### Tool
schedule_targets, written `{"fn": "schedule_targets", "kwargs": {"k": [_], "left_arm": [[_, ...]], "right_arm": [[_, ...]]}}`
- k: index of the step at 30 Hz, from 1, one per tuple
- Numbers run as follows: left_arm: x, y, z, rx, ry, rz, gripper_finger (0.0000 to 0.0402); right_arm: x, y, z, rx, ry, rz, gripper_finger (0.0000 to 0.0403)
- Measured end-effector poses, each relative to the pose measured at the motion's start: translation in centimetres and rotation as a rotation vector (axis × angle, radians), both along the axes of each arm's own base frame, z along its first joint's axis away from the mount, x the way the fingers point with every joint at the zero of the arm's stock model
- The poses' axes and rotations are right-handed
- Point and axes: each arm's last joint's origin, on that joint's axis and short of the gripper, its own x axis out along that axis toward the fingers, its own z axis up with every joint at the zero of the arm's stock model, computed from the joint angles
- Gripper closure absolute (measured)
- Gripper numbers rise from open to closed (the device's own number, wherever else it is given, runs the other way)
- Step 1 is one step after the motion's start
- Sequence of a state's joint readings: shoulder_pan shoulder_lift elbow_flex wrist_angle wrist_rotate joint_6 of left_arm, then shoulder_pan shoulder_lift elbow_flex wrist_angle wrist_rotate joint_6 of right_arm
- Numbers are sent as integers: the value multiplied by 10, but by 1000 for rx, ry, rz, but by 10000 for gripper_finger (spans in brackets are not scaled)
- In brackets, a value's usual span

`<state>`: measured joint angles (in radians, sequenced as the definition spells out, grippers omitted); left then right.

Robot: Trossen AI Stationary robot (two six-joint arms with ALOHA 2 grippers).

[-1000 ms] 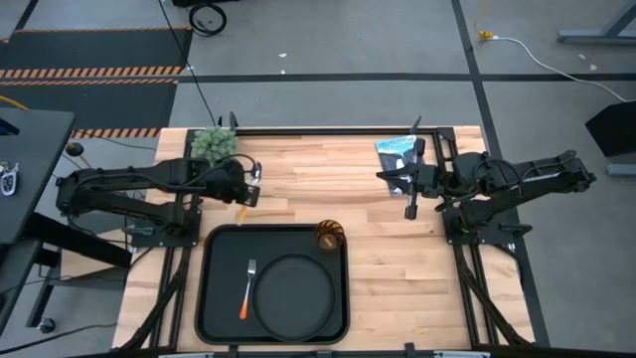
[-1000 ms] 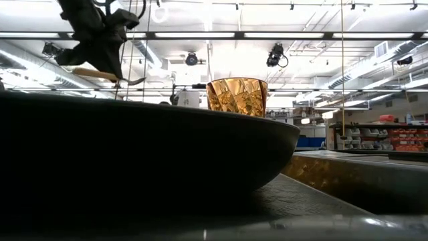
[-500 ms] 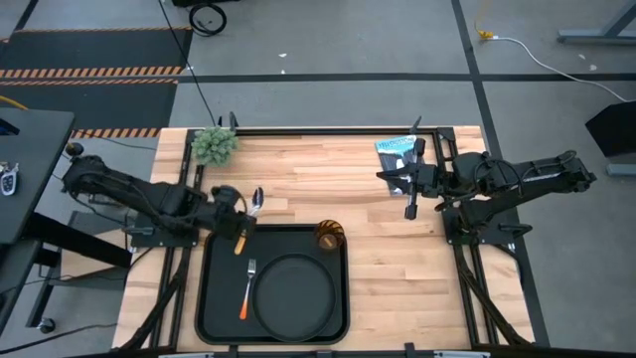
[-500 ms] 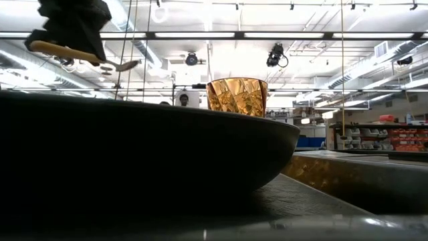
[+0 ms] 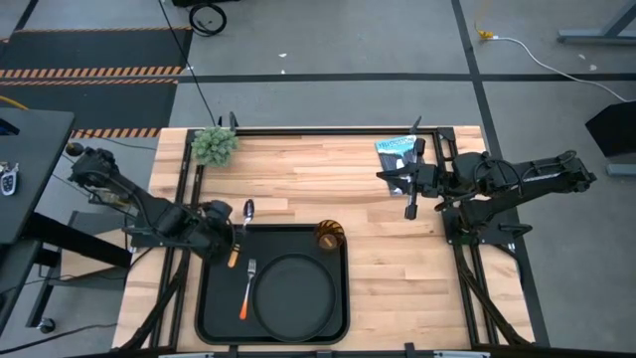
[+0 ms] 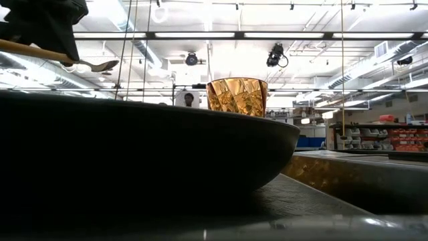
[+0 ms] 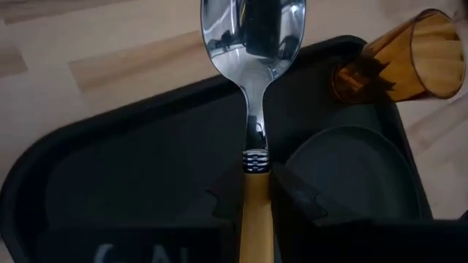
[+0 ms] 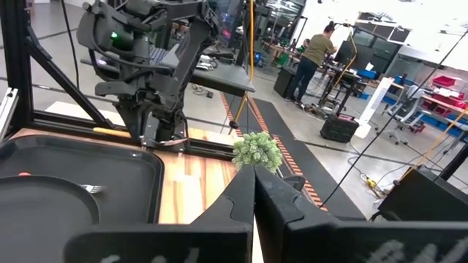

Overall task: Pick and place plate/cup/fork/spoon on tray
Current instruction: Put the yellow spoon on the black tray to the left of the orange fork

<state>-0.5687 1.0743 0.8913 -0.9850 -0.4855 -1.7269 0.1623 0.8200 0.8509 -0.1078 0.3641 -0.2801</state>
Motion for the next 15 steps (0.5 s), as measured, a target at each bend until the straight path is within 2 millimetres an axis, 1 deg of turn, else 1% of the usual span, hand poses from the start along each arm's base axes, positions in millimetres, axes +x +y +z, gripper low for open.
{"fn": "schedule_targets", "kwargs": {"k": [6, 15], "left_arm": [[1, -8, -2, -27, -8, -1, 347], [3, -18, 1, -80, -75, -37, 347]], "right_arm": [[0, 0, 0, 0, 1, 0, 396], [0, 0, 0, 0, 0, 0, 396]]}}
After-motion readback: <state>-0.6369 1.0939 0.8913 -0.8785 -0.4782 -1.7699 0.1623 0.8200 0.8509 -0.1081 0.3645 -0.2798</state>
